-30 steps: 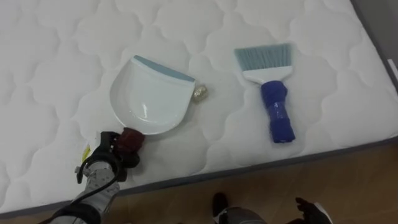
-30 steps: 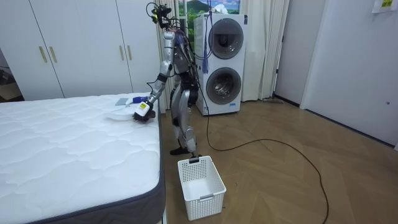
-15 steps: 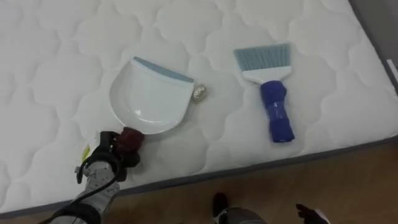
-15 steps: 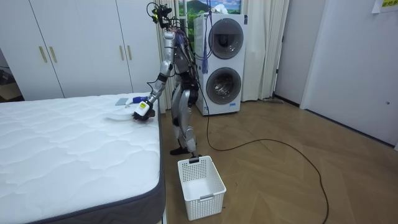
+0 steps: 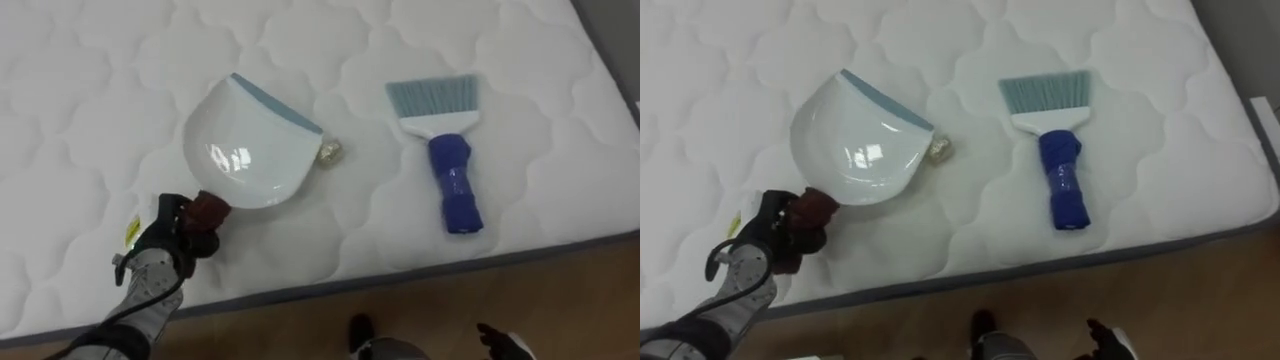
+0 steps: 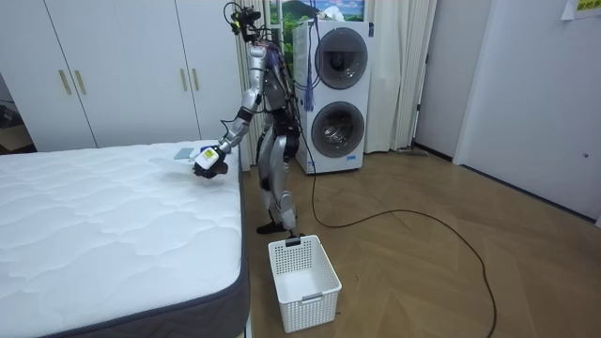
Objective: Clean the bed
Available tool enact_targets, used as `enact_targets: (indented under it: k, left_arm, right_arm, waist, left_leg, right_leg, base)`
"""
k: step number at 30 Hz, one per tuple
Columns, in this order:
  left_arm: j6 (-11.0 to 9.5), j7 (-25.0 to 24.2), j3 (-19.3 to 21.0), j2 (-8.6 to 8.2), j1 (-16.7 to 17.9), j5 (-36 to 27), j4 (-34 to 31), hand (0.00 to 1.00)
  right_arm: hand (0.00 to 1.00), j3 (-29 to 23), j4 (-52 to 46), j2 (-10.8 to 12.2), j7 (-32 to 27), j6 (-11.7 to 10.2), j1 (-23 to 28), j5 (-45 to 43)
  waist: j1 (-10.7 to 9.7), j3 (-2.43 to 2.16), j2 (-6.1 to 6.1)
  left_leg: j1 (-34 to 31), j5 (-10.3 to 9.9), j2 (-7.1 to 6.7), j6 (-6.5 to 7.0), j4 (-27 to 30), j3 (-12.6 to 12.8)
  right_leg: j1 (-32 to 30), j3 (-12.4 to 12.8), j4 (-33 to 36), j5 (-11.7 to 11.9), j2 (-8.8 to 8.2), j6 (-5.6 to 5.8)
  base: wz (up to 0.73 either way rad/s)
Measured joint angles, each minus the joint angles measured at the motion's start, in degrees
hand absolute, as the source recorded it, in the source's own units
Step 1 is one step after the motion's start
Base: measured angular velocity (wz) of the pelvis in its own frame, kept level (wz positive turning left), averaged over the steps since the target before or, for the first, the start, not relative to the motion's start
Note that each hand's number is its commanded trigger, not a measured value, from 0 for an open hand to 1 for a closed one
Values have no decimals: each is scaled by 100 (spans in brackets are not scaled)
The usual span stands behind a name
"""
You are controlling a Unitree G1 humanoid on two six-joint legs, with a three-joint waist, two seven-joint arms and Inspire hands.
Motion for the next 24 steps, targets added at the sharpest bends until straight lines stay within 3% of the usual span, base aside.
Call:
enact_targets:
  k: [9, 16, 24]
  left_arm:
    - [-66, 53, -49, 120, 16, 64, -71, 100]
    - [-394, 44, -94, 141, 178, -43, -79, 100]
    - [-457, 0, -102, 467, 556, -114, -355, 100]
  right_arm:
    - [0, -15, 52, -63, -11, 2, 34, 29]
    - [0, -201, 46, -127, -32, -59, -6, 724]
    - [0, -590, -5, -348, -219, -176, -230, 1270]
  waist:
    - [-14, -5, 13]
    - [101, -19, 95]
    - [153, -63, 128]
  left_leg:
    - [-23, -5, 17, 4, 85, 0]
    - [-40, -116, 18, 22, 90, -12]
    - [-199, -130, -16, 43, 221, 4]
  right_leg:
    - [8, 5, 23, -2, 2, -4]
    - [-15, 12, 85, 20, 1, -5]
    - [-183, 21, 183, 41, -24, 2]
  base:
    - [0]
    - [-5]
    - [0]
